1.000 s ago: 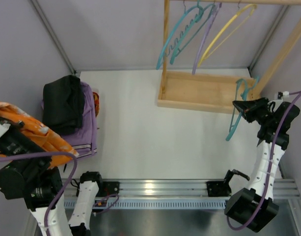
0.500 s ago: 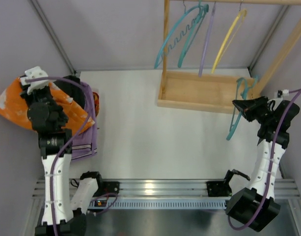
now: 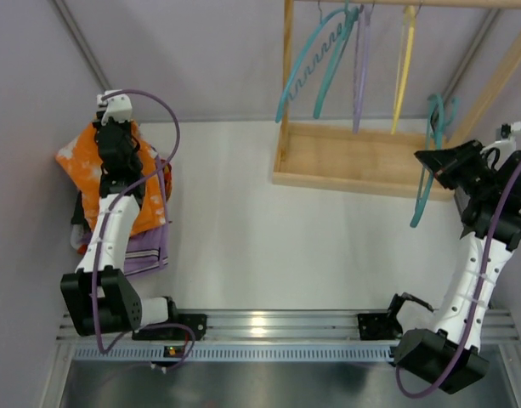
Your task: Remove the trousers from the hanger
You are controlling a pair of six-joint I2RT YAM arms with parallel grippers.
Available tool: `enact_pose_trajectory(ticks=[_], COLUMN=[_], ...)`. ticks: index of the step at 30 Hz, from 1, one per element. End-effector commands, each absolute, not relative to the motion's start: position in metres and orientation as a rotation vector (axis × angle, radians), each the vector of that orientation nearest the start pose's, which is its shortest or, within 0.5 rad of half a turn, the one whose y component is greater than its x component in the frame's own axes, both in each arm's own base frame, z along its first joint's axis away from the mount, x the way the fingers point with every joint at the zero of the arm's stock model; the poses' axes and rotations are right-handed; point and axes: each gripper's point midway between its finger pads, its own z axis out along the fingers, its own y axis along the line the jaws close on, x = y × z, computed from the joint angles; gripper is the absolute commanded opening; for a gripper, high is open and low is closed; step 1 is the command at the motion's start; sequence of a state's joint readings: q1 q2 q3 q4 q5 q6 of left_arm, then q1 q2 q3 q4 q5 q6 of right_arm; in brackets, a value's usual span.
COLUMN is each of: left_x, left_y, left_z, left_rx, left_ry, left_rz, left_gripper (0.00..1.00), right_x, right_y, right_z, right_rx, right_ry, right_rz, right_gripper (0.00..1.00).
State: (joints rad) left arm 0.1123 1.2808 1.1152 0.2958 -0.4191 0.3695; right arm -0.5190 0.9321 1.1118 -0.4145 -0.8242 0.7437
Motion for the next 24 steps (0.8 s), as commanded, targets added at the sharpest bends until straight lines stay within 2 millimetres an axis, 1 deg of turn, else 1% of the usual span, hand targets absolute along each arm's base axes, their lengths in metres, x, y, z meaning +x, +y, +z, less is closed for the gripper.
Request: enact_pose_trajectory(ticks=[1,3,4,5,6,7,8,9,10,11,12,13,14,15,16,18,19,20,21,22,23,24], left_x=[0.434,0.439,0.439,0.438,0.437,0.435,0.432,0.432,0.425,0.422,0.419,0.41,0.405,0.4,0.389,0.379,0.373,0.364,0.359,0.355,0.347,0.343], left_y=[0.127,0.126,0.124,0.12,0.111,0.106,0.101,0.091,0.083,0.077,0.064,0.057,0.053,0.043,0.034,0.026,0.019,0.015,0.012,0.006,0.002,0.0], left_z=[0.363,0.343,0.339,0.336,0.347,0.353,0.354,0.361,0.384,0.386,0.402,0.415,0.423,0.43,0.445,0.455,0.46,0.469,0.473,0.476,0.482,0.485], left_rx=[-0.195,-0.2,-0.214,-0.209,-0.182,-0.19,-0.179,-0.146,-0.129,-0.109,-0.055,-0.033,-0.02,0.02,0.038,0.066,0.093,0.102,0.111,0.129,0.139,0.142], left_ry=[1.443,1.497,1.504,1.527,1.509,1.5,1.52,1.515,1.479,1.494,1.471,1.448,1.435,1.428,1.393,1.37,1.357,1.33,1.319,1.31,1.292,1.283], left_rz=[0.595,0.578,0.547,0.523,0.472,0.429,0.397,0.344,0.304,0.275,0.223,0.192,0.179,0.14,0.102,0.071,0.04,0.03,0.016,-0.006,-0.018,-0.033], left_gripper=[0.02,0.1,0.13,0.27,0.34,0.41,0.58,0.65,0.73,0.81,0.98,0.98,0.98,0.98,0.98,0.98,0.98,0.98,0.98,0.98,0.98,0.98], right_x=[0.287,0.283,0.282,0.282,0.279,0.279,0.279,0.277,0.278,0.278,0.278,0.281,0.281,0.284,0.29,0.296,0.304,0.308,0.312,0.322,0.326,0.332], right_y=[0.01,0.012,0.011,0.012,0.013,0.013,0.013,0.014,0.014,0.014,0.014,0.014,0.014,0.014,0.011,0.01,0.006,0.005,0.004,-0.001,-0.003,-0.005], right_z=[0.392,0.4,0.401,0.401,0.404,0.404,0.404,0.411,0.41,0.412,0.418,0.418,0.423,0.426,0.424,0.437,0.437,0.45,0.456,0.457,0.471,0.475], right_rx=[0.343,0.328,0.31,0.302,0.294,0.291,0.299,0.286,0.293,0.291,0.29,0.291,0.291,0.308,0.325,0.326,0.337,0.304,0.321,0.333,0.309,0.324], right_ry=[1.718,1.729,1.738,1.749,1.764,1.772,1.782,1.776,1.787,1.786,1.777,1.78,1.773,1.773,1.781,1.761,1.763,1.732,1.721,1.721,1.692,1.685], right_rz=[0.827,0.812,0.797,0.799,0.794,0.794,0.798,0.79,0.796,0.796,0.797,0.815,0.824,0.842,0.86,0.877,0.892,0.891,0.916,0.932,0.925,0.939], right_gripper=[0.0,0.0,0.0,0.0,0.0,0.0,0.0,0.0,0.0,0.0,0.0,0.0,0.0,0.0,0.0,0.0,0.0,0.0,0.0,0.0,0.0,0.0])
